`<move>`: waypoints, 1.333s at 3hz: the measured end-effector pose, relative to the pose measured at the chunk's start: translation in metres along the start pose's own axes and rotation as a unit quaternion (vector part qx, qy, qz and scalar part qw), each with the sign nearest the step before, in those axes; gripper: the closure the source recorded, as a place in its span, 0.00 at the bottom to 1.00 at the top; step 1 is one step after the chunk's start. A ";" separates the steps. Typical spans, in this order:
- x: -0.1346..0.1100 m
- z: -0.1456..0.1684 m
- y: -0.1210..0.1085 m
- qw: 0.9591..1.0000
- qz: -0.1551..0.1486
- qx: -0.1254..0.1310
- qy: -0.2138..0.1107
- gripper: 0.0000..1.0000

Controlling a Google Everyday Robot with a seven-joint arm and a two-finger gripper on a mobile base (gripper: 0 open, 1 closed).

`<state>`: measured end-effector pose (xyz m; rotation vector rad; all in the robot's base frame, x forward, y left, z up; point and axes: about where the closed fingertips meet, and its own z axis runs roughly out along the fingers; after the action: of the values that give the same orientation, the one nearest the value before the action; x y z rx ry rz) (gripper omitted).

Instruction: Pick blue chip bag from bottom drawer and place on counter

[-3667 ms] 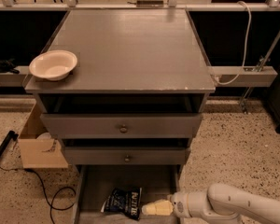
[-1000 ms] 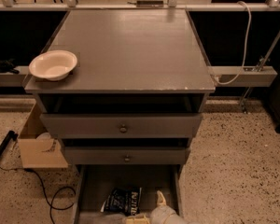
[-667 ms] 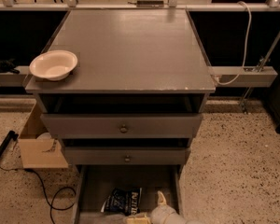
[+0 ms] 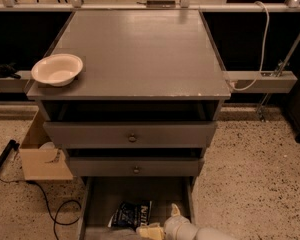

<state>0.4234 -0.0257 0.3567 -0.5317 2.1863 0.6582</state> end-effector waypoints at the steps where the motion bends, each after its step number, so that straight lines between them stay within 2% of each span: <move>1: 0.001 0.022 -0.019 1.000 0.011 -0.001 0.012 0.00; 2: 0.002 0.028 -0.038 1.000 0.022 0.001 0.009 0.00; 3: 0.027 0.015 -0.084 0.998 0.057 0.027 -0.016 0.00; 4: 0.024 0.017 -0.079 0.998 0.047 0.028 -0.014 0.00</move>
Offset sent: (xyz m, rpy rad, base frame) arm 0.0518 -0.0288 -0.0386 0.0293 0.0502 -0.0473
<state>0.4624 -0.0806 0.3063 -0.3910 2.2060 0.6489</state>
